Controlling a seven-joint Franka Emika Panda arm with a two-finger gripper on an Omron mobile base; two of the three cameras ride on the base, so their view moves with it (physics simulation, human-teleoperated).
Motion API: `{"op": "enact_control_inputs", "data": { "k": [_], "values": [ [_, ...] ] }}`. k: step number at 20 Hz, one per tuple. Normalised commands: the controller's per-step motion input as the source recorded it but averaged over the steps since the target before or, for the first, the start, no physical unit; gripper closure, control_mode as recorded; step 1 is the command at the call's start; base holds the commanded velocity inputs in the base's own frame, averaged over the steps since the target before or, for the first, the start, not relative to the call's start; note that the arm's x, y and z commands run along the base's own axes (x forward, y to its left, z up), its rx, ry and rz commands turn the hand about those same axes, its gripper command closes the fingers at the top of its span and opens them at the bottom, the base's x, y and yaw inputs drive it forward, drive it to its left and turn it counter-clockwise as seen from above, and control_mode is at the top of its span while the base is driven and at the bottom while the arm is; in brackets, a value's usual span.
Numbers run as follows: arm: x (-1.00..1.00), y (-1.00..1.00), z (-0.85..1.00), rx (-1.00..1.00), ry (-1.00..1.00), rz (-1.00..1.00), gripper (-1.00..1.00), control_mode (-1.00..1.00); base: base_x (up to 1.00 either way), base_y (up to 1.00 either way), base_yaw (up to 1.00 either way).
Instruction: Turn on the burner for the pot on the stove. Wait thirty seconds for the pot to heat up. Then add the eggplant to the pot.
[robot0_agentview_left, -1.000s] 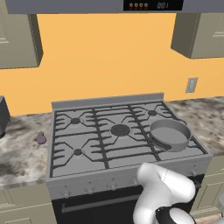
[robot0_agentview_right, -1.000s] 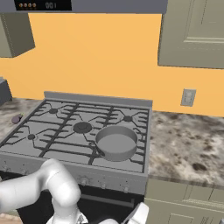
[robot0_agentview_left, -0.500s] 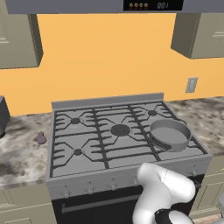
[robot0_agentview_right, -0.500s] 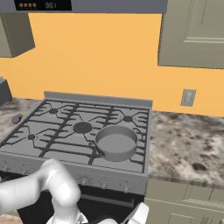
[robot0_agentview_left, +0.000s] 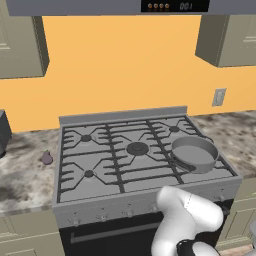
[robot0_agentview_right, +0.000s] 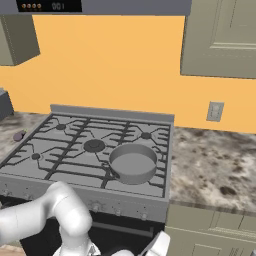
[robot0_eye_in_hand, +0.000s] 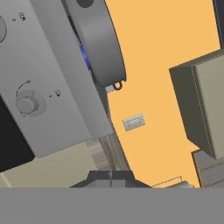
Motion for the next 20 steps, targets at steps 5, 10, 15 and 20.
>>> {"op": "enact_control_inputs", "data": {
  "k": [5, 10, 15, 20],
  "values": [
    [0.00, 0.00, 0.00, 0.00, 0.00, 0.00, 1.00, -1.00, 0.00, 0.00, 0.00],
    [0.00, 0.00, 0.00, 0.00, 0.00, 0.00, 1.00, -1.00, 0.00, 0.00, 0.00],
    [0.00, 0.00, 0.00, 0.00, 0.00, 0.00, 1.00, -1.00, 0.00, 0.00, 0.00],
    [0.00, 0.00, 0.00, 0.00, 0.00, 0.00, 1.00, -1.00, 0.00, 0.00, 0.00]
  ]
}}
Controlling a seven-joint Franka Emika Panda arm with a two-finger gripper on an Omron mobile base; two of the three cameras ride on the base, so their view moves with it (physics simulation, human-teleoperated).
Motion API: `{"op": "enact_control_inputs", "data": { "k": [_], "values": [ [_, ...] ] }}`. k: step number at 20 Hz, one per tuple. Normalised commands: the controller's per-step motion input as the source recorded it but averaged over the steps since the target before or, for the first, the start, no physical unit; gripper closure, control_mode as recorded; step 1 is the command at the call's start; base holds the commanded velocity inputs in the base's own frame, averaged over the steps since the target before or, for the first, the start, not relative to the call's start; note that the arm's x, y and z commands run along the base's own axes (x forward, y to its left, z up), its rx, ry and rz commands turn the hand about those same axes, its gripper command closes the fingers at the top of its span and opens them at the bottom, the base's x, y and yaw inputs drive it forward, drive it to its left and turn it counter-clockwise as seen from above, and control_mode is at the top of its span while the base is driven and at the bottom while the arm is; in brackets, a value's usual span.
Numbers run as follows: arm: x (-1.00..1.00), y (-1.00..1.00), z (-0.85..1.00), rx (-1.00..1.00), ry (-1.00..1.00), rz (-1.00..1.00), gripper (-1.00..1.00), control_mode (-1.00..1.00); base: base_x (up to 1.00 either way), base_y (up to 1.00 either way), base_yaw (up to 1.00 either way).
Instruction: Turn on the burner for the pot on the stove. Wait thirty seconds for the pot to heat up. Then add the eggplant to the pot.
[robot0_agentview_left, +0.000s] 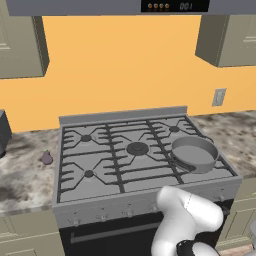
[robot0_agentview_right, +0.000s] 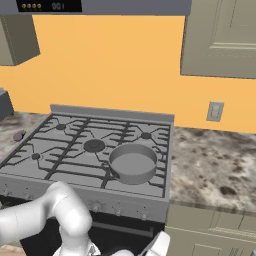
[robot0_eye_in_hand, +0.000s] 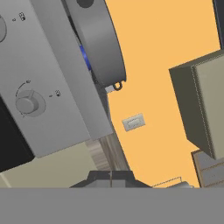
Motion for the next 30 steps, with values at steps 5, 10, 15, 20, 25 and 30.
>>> {"op": "enact_control_inputs", "data": {
  "k": [5, 10, 15, 20, 25, 30],
  "values": [
    [0.00, 0.00, 0.00, 0.00, 0.00, 0.00, 1.00, -1.00, 0.00, 0.00, 0.00],
    [0.00, 0.00, 0.00, 0.00, 0.00, 0.00, 1.00, -1.00, 0.00, 0.00, 0.00],
    [0.00, 0.00, 0.00, 0.00, 0.00, 0.00, 1.00, -1.00, 0.00, 0.00, 0.00],
    [0.00, 0.00, 0.00, 0.00, 0.00, 0.00, 1.00, -1.00, 0.00, 0.00, 0.00],
    [0.00, 0.00, 0.00, 0.00, 0.00, 0.00, 1.00, -1.00, 0.00, 0.00, 0.00],
    [0.00, 0.00, 0.00, 0.00, 0.00, 0.00, 1.00, -1.00, 0.00, 0.00, 0.00]
  ]
}}
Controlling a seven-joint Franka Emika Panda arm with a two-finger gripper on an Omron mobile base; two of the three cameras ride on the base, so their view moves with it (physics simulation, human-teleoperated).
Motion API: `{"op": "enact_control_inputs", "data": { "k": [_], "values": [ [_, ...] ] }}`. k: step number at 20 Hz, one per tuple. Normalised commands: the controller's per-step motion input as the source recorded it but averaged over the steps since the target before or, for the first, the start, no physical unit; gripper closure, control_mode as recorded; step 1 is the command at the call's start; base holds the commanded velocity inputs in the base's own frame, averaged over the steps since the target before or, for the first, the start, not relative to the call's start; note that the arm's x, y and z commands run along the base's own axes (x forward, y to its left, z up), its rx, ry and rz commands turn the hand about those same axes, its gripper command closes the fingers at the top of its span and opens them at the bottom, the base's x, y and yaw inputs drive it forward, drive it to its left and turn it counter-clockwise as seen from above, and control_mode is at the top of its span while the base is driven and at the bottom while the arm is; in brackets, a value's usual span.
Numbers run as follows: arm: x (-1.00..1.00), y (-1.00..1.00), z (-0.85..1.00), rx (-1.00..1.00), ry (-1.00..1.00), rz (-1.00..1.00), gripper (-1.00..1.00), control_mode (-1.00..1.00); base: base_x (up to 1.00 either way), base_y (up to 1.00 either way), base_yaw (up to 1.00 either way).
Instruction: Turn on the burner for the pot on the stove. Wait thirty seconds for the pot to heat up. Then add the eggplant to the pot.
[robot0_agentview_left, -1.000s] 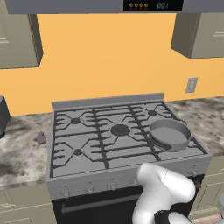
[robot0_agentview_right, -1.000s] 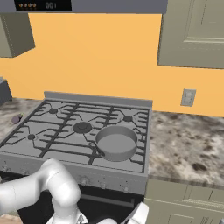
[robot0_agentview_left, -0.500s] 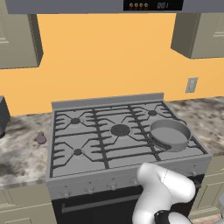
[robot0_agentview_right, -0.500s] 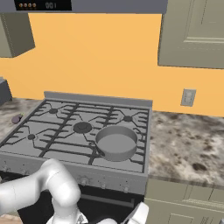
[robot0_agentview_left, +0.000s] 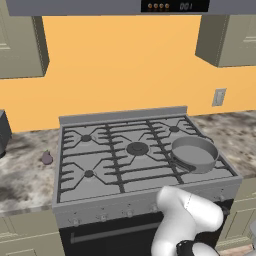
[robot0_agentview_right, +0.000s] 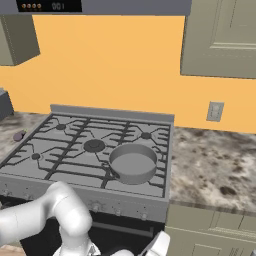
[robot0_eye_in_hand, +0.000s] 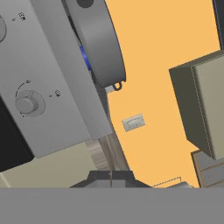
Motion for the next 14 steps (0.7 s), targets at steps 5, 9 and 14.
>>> {"op": "enact_control_inputs", "data": {
  "k": [5, 9, 14],
  "values": [
    [0.00, 0.00, 0.00, 0.00, 0.00, 0.00, 1.00, -1.00, 0.00, 0.00, 0.00],
    [0.00, 0.00, 0.00, 0.00, 0.00, 0.00, 1.00, -1.00, 0.00, 0.00, 0.00],
    [0.00, 0.00, 0.00, 0.00, 0.00, 0.00, 1.00, -1.00, 0.00, 0.00, 0.00]
  ]
}}
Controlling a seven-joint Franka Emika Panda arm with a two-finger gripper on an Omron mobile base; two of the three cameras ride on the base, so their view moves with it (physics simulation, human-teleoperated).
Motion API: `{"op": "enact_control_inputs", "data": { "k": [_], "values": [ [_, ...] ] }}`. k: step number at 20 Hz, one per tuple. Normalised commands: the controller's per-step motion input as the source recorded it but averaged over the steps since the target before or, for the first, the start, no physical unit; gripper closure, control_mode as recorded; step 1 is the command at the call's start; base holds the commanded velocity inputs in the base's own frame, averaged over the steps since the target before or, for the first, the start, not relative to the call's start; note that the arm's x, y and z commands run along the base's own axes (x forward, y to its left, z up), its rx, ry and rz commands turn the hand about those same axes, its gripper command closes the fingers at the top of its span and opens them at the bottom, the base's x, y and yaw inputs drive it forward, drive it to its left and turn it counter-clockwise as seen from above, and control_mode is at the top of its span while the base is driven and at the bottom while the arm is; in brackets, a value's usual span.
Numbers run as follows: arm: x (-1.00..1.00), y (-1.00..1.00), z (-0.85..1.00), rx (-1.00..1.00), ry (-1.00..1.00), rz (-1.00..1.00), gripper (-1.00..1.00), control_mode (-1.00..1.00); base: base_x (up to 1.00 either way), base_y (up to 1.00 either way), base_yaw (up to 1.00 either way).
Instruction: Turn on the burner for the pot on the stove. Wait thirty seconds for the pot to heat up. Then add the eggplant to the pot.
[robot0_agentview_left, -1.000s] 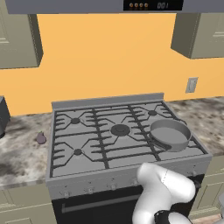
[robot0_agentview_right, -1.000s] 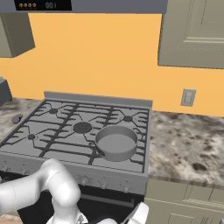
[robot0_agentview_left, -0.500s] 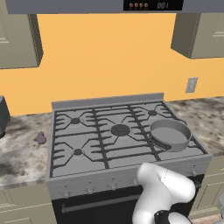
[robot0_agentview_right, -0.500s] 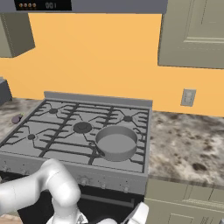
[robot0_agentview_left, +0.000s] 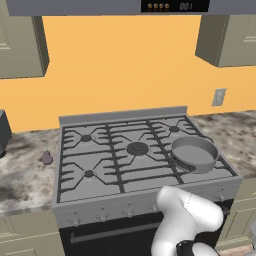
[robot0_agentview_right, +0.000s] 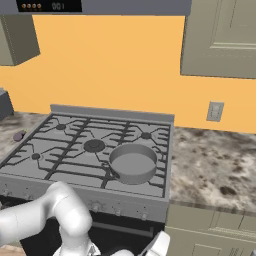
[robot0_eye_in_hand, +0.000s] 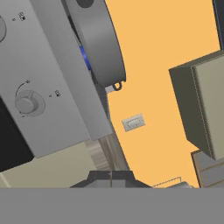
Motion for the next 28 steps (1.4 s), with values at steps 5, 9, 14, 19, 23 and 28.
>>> {"op": "enact_control_inputs", "data": {
  "k": [5, 9, 14, 19, 23, 28],
  "values": [
    [0.00, 0.00, 0.00, 0.00, 0.00, 0.00, 1.00, -1.00, 0.00, 0.00, 0.00],
    [0.00, 0.00, 0.00, 0.00, 0.00, 0.00, 1.00, -1.00, 0.00, 0.00, 0.00],
    [0.00, 0.00, 0.00, 0.00, 0.00, 0.00, 1.00, -1.00, 0.00, 0.00, 0.00],
    [0.00, 0.00, 0.00, 0.00, 0.00, 0.00, 1.00, -1.00, 0.00, 0.00, 0.00],
    [0.00, 0.00, 0.00, 0.00, 0.00, 0.00, 1.00, -1.00, 0.00, 0.00, 0.00],
    [0.00, 0.00, 0.00, 0.00, 0.00, 0.00, 1.00, -1.00, 0.00, 0.00, 0.00]
  ]
}}
